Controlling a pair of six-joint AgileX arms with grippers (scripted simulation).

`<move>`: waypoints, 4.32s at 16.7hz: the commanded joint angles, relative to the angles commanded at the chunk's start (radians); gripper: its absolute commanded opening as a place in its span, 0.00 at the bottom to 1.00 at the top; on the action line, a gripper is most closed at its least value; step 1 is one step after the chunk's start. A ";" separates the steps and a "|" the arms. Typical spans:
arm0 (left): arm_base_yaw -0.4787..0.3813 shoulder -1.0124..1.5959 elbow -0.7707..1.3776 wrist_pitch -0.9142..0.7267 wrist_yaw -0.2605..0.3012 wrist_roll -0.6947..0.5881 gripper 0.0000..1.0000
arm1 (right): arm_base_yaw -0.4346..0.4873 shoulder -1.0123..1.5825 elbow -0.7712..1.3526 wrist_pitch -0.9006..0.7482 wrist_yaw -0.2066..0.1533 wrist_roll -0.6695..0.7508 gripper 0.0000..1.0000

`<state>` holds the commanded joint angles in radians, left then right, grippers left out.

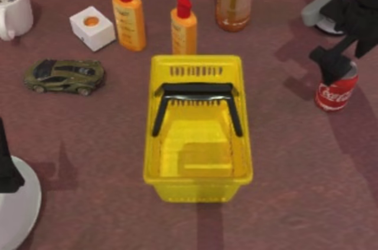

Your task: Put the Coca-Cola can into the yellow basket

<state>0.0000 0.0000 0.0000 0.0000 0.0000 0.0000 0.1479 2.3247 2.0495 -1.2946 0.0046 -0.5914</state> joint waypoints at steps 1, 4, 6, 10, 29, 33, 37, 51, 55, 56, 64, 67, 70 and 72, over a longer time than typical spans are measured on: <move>0.000 0.000 0.000 0.000 0.000 0.000 1.00 | 0.001 0.000 -0.003 0.004 0.000 -0.001 1.00; 0.000 0.000 0.000 0.000 0.000 0.000 1.00 | 0.005 0.010 -0.057 0.067 0.000 -0.002 1.00; 0.000 0.000 0.000 0.000 0.000 0.000 1.00 | 0.006 0.020 -0.105 0.127 0.000 -0.001 1.00; 0.000 0.000 0.000 0.000 0.000 0.000 1.00 | 0.007 0.030 -0.146 0.176 0.000 0.000 1.00; 0.000 0.000 0.000 0.000 0.000 0.000 1.00 | 0.007 0.030 -0.146 0.176 0.000 0.000 0.00; 0.000 0.000 0.000 0.000 0.000 0.000 1.00 | 0.007 0.030 -0.146 0.176 0.000 0.000 0.00; 0.000 0.000 0.000 0.000 0.000 0.000 1.00 | 0.010 0.024 -0.154 0.206 -0.020 0.009 0.00; 0.000 0.000 0.000 0.000 0.000 0.000 1.00 | 0.117 -0.085 -0.529 1.383 -0.669 0.382 0.00; 0.000 0.000 0.000 0.000 0.000 0.000 1.00 | 0.151 -0.149 -0.672 1.775 -0.885 0.510 0.00; 0.000 0.000 0.000 0.000 0.000 0.000 1.00 | 0.158 -0.166 -0.701 1.857 -0.932 0.536 0.00; 0.000 0.000 0.000 0.000 0.000 0.000 1.00 | 0.188 -0.256 -0.803 2.146 -1.115 0.624 0.00; 0.000 0.000 0.000 0.000 0.000 0.000 1.00 | 0.182 -0.252 -0.799 2.144 -1.114 0.625 0.00; 0.000 0.000 0.000 0.000 0.000 0.000 1.00 | 0.185 -0.213 -0.806 2.185 -1.117 0.624 0.00; 0.000 0.000 0.000 0.000 0.000 0.000 1.00 | 0.186 -0.151 -0.819 2.260 -1.115 0.623 0.00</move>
<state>0.0000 0.0000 0.0000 0.0000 0.0000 0.0000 0.3339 2.1735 1.2303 0.9651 -1.1106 0.0316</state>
